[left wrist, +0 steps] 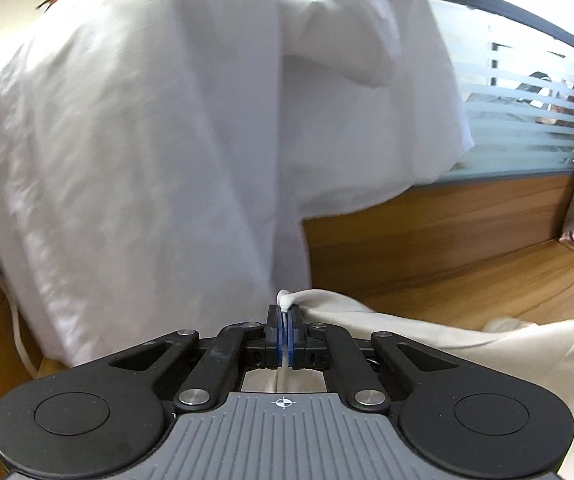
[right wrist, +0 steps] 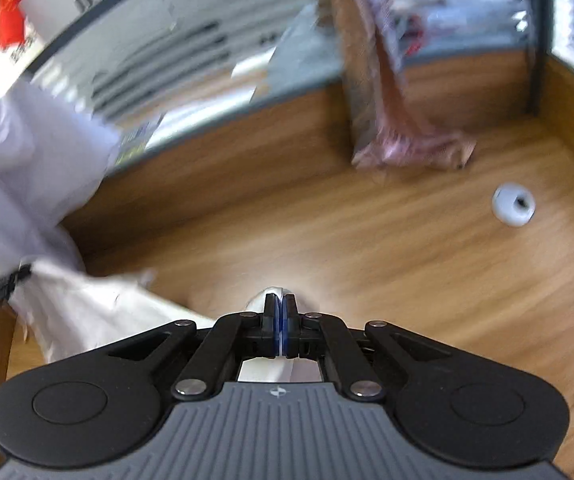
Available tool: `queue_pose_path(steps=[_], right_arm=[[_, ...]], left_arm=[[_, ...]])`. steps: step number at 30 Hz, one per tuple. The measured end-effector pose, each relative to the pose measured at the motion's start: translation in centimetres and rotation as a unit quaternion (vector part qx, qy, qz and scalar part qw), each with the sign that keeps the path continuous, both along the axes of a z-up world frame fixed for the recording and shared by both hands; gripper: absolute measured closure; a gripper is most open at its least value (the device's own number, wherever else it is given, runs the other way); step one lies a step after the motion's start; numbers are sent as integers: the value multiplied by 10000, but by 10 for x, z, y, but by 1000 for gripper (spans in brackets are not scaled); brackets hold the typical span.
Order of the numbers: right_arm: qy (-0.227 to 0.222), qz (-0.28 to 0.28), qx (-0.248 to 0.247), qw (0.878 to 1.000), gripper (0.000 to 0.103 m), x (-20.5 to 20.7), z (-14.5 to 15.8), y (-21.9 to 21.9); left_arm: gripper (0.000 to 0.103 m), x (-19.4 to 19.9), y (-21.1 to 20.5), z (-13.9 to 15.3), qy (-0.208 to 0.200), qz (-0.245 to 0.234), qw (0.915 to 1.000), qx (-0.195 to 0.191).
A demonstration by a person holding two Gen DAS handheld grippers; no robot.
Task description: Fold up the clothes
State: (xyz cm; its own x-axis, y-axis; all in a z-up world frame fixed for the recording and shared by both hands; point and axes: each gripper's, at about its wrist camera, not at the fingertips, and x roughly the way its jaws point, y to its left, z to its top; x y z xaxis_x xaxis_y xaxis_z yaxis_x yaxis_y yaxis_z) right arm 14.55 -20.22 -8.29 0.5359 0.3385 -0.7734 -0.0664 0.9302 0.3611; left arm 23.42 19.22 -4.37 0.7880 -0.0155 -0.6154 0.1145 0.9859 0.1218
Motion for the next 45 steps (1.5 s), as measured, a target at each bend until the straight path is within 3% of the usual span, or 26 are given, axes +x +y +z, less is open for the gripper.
queue_pose_path(steps=[6,10,17,22,24,28,33,41,45], right_arm=[[888,651,36,9939,101,-56,-38,32],[1211,1225,-162,9849,101,-84,-58,54],[1019,2505,-727,9600,96,-103,-53,78],[477,2761,-936,9554,90,-93,-24,68],[243,2799,-1052,9539,85,-86,-15,61],[-58,2977,-1266,9462,83,-64,-5,50],[-280,3498,-1375,9262,78,-30,-8,48],[99,4386,-1193,8907,62,26,-42,54],[268,4771,-1160,8707,58,39,-63,59]], left_arm=[[99,-50,36,-22,505,485,9975,132],[98,-85,55,-35,842,828,9928,187],[93,-131,73,-55,1170,1161,9862,173],[70,-164,75,-43,1054,1304,9858,-115],[64,-169,64,-39,1046,1279,9859,-244],[63,-178,41,-31,1036,1220,9858,-500],[57,-183,-2,-26,1028,1197,9849,-717],[48,-168,-69,-38,1147,1268,9819,-815],[45,-153,-97,-53,1108,1293,9834,-632]])
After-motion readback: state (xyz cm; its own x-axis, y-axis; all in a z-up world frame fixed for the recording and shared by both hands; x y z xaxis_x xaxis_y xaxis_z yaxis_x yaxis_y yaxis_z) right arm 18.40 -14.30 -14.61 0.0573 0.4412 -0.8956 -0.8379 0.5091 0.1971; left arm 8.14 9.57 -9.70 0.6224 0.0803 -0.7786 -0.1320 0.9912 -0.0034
